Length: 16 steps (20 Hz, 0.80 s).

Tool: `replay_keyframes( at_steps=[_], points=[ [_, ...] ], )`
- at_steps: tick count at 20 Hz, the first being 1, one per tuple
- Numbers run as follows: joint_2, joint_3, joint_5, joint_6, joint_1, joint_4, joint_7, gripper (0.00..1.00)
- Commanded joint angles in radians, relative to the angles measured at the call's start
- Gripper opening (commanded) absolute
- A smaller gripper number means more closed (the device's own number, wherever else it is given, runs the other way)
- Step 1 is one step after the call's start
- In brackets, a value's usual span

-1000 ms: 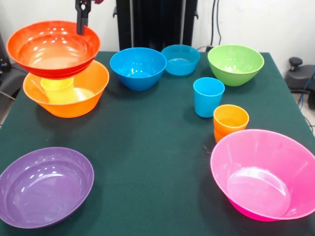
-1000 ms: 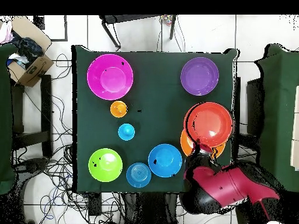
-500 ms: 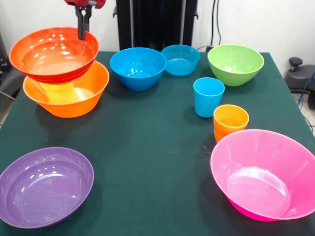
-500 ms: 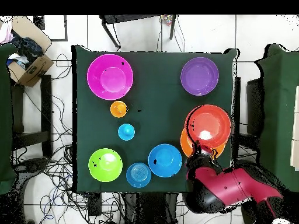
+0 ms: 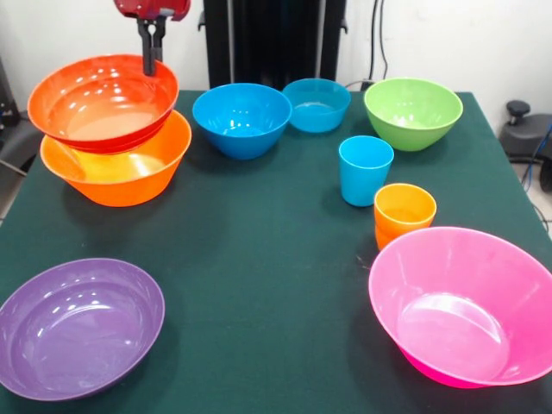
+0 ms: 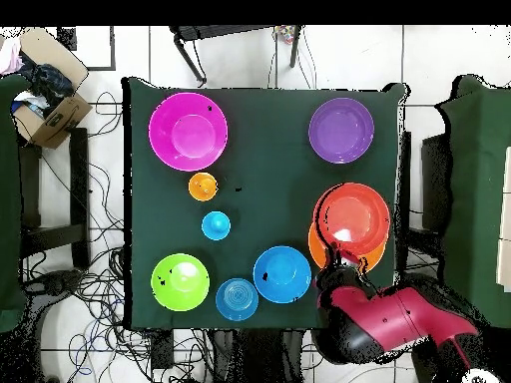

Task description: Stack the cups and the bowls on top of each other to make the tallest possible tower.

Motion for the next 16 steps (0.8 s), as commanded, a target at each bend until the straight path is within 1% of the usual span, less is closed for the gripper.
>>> replay_keyframes(
  at_steps=[1, 6, 12, 16],
  points=[
    [0.059, -0.005, -0.05, -0.077, 0.032, 0.003, 0.096, 0.0],
    [0.071, -0.068, -0.088, -0.107, 0.077, -0.03, 0.115, 0.0],
    [0.074, -0.05, -0.086, -0.085, 0.038, -0.028, 0.075, 0.0],
    [0.08, -0.065, -0.102, -0.085, 0.04, -0.039, 0.073, 0.0]
  ],
)
